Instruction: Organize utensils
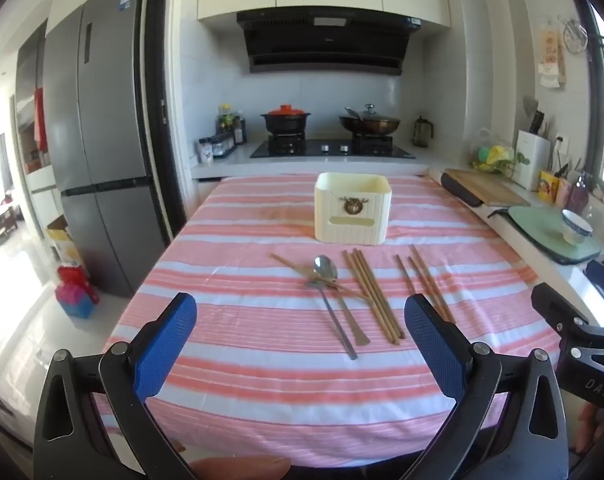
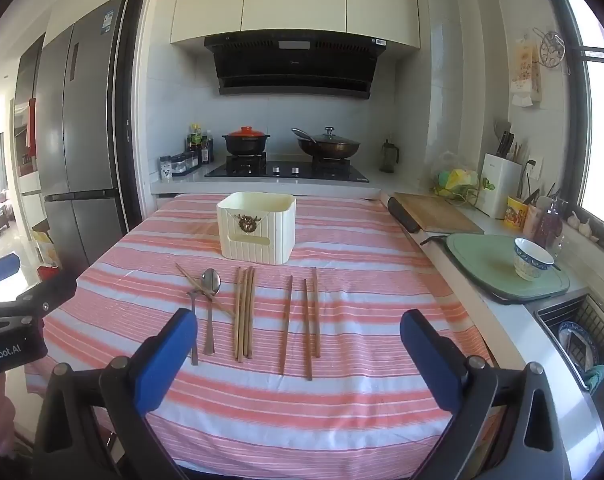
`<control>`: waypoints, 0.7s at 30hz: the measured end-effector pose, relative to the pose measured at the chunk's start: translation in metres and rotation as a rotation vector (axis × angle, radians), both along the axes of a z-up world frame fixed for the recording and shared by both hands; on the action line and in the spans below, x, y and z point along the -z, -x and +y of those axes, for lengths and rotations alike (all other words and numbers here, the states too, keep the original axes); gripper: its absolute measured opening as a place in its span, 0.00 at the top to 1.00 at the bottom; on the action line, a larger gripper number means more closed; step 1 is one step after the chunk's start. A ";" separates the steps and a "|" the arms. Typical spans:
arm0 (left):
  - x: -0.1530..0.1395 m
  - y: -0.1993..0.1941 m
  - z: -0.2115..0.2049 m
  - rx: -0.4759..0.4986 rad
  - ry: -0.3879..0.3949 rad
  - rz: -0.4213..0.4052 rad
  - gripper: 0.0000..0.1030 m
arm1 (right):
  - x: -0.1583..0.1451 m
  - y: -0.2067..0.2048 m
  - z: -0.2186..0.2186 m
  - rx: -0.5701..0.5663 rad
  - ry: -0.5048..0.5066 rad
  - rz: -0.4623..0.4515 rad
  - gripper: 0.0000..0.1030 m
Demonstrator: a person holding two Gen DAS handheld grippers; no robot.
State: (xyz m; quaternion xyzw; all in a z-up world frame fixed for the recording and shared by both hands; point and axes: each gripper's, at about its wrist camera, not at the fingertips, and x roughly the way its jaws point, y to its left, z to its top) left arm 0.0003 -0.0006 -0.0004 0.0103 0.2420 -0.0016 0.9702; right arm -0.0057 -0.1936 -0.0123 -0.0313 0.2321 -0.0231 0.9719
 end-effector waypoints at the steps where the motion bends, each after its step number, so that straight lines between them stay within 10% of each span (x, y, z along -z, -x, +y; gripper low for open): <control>1: 0.000 0.000 0.000 0.001 0.001 0.003 0.00 | 0.000 0.000 0.000 -0.003 -0.006 -0.012 0.00; 21: 0.014 -0.012 -0.001 0.001 0.009 0.048 0.00 | 0.003 -0.006 0.001 -0.009 -0.010 0.028 0.00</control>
